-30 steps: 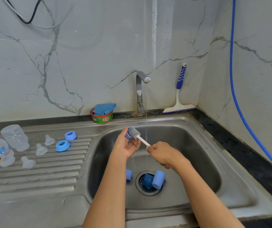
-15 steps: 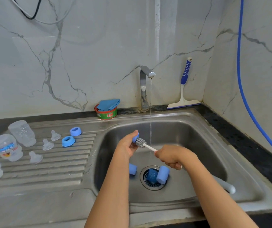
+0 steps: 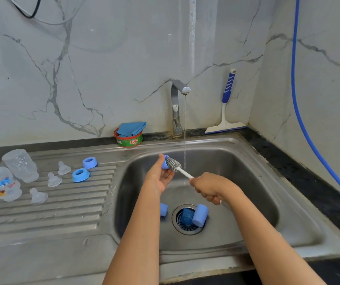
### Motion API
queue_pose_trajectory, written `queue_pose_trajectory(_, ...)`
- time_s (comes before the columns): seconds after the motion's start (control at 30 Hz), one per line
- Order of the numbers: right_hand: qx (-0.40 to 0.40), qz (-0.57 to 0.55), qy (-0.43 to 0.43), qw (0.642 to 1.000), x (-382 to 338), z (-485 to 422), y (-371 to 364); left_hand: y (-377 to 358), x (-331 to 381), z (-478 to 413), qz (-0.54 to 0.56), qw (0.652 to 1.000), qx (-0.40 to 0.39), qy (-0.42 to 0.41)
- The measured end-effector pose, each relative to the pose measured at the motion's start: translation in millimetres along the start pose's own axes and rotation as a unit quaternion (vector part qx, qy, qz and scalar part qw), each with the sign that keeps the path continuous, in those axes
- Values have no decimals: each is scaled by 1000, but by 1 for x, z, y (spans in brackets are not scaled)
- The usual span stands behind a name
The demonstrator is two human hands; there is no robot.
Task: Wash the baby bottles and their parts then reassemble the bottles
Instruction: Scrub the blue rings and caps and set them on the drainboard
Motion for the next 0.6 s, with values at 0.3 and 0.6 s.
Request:
queue_pose_trajectory(0.3,40,-17,66,997,-8,1,-6,-2,4,-3,28,999,-5,27)
queue_pose_trajectory(0.6,-109,-30,36,993,-5,9,-5,4,2,-11,-3,1000,-1,23)
Point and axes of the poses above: each hand's wrist, its own z-axis away from the middle knuckle, its own y-axis out of the back of the hand, x = y × z, the point moved 3 cm from there along -z, towards the middle knuckle, and after that the axes turned 4 degrees about -x, right-handed, at the moved point
